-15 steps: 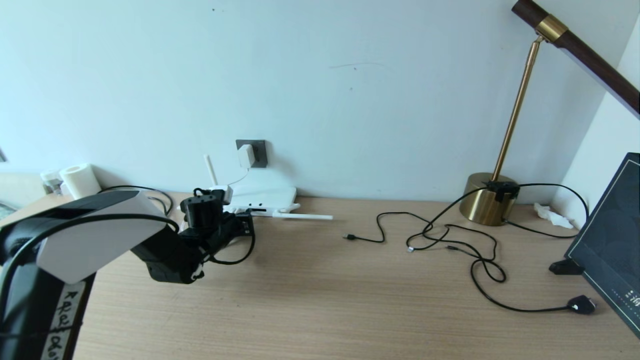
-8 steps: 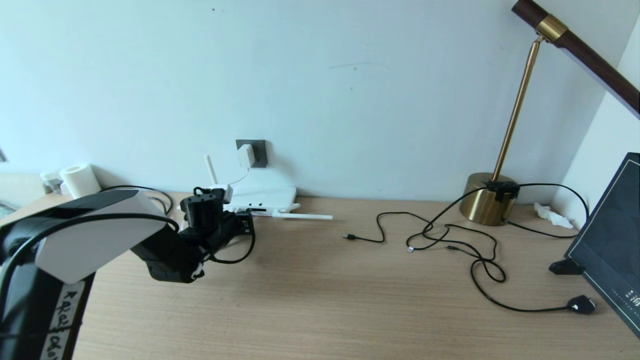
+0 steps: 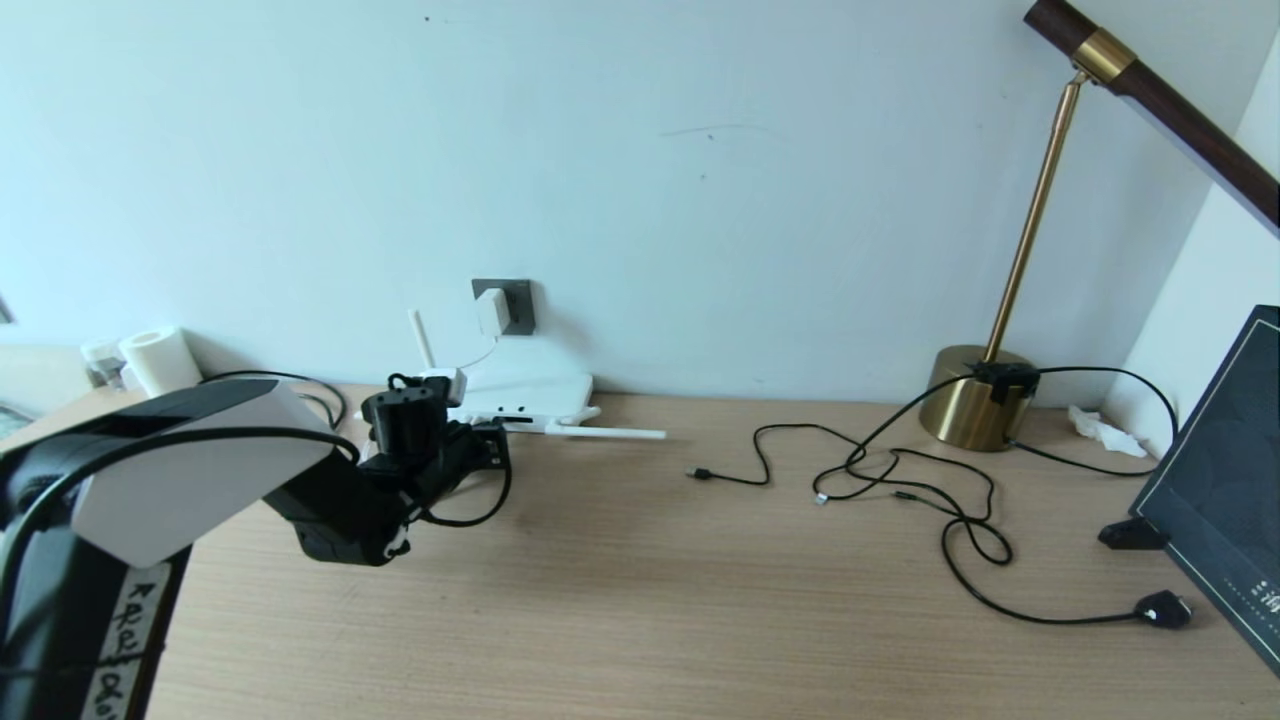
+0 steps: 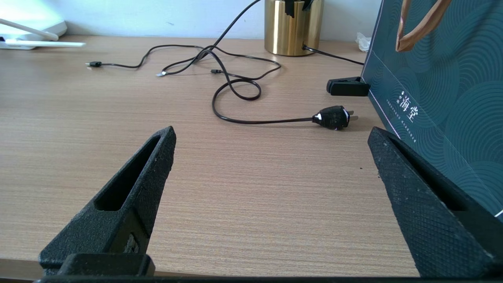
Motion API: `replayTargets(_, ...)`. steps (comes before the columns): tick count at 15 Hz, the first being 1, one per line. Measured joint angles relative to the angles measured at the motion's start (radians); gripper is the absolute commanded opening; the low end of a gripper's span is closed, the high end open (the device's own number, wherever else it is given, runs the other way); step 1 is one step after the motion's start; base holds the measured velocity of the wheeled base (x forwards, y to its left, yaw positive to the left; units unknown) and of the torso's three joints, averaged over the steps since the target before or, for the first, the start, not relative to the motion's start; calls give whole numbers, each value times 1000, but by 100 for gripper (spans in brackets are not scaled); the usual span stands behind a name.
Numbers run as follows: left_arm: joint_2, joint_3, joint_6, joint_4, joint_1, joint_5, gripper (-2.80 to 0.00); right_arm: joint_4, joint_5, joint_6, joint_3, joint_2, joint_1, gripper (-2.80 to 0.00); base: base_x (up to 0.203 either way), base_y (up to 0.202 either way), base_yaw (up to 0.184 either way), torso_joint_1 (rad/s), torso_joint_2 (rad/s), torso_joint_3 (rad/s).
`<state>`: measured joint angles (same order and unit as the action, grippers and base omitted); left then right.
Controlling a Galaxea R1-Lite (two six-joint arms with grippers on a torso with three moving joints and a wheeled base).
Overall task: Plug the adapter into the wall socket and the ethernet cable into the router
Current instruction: Plug cable into router interface
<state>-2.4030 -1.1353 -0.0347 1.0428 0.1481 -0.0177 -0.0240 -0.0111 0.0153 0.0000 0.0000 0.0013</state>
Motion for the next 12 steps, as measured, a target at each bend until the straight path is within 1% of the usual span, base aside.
replayTargets(3, -2, -1, 0, -15, 1, 1, -280, 0, 0, 0, 0, 0, 0, 0, 0, 0, 0, 0, 0, 0)
replayTargets(12, 0, 11, -1, -13, 1, 1, -280, 0, 0, 0, 0, 0, 0, 0, 0, 0, 0, 0, 0, 0)
